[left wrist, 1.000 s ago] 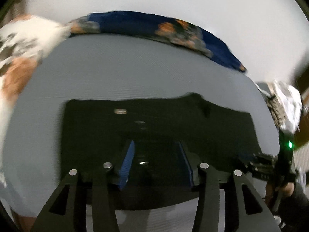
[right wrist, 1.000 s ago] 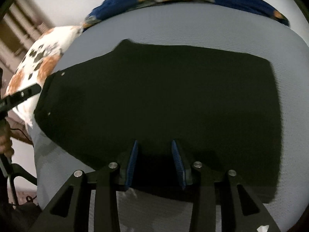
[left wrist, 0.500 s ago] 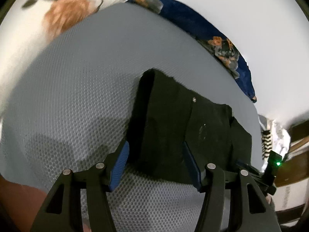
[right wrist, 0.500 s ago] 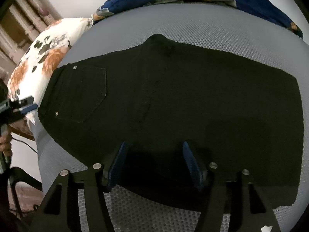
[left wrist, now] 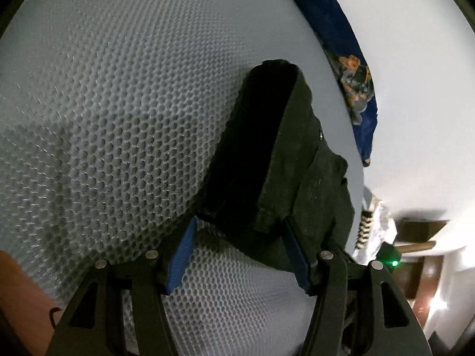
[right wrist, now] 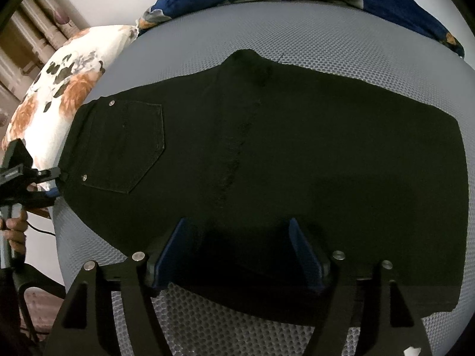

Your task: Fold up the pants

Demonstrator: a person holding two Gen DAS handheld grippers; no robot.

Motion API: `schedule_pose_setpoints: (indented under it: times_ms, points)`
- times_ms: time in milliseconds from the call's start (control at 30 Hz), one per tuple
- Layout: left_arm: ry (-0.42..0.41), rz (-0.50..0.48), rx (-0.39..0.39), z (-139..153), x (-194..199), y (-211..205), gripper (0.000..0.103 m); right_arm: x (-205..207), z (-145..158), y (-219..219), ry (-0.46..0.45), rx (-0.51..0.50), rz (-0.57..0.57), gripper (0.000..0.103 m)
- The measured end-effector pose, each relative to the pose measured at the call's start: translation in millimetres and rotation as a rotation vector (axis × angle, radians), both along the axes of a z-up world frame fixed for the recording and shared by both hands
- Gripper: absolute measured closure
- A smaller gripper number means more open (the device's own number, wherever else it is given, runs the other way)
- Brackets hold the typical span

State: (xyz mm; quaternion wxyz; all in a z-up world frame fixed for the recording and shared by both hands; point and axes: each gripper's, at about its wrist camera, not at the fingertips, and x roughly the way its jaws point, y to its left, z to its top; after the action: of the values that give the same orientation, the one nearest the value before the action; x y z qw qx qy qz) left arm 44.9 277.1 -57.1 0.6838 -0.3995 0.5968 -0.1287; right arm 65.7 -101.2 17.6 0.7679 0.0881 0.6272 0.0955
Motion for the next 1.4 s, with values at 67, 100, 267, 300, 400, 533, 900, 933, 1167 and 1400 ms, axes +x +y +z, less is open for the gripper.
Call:
schedule_pose_setpoints:
  times_ms: [67,100,267,300,400,533,900,933,1167,1400]
  points:
    - [-0.004,0.007,-0.033,-2.5,-0.2,2.0,0.041,0.6,-0.4,-1.7,0.005,0.012,-0.011,0.032]
    - [-0.007,0.009,-0.042,-3.6,-1.1,4.2,0.04,0.6,-0.7,-2.4,0.007,0.015,-0.016,0.032]
    - [-0.059,0.006,-0.107,-6.0,-0.5,6.7,0.026,1.7,-1.3,-0.8,0.014,0.013,-0.025,0.031]
    - [-0.068,0.006,-0.114,-5.7,1.9,6.1,0.022,2.1,-1.4,0.3,0.016,0.01,-0.023,0.03]
    - [-0.121,-0.04,-0.091,-2.5,16.3,-2.7,0.02,3.5,-1.5,0.7,0.025,0.006,-0.02,0.03]
    - [-0.135,-0.139,-0.043,1.4,31.0,-15.5,0.019,3.3,-1.4,-1.5,0.026,0.015,-0.037,0.03]
    - [-0.17,-0.247,-0.105,-5.5,36.2,-42.2,0.022,3.1,-2.0,-1.6,0.019,0.003,-0.019,0.028]
    - [-0.168,-0.244,-0.105,-5.8,37.9,-41.4,0.023,3.0,-2.0,-1.8,0.019,0.005,-0.02,0.028]
    - [-0.161,-0.199,0.094,2.5,41.5,-57.3,0.048,1.3,-1.5,-2.4,0.009,0.022,-0.014,0.024]
    - [-0.154,-0.254,0.314,21.2,46.0,-81.2,0.074,4.1,3.4,-5.0,0.017,0.064,-0.017,0.024]
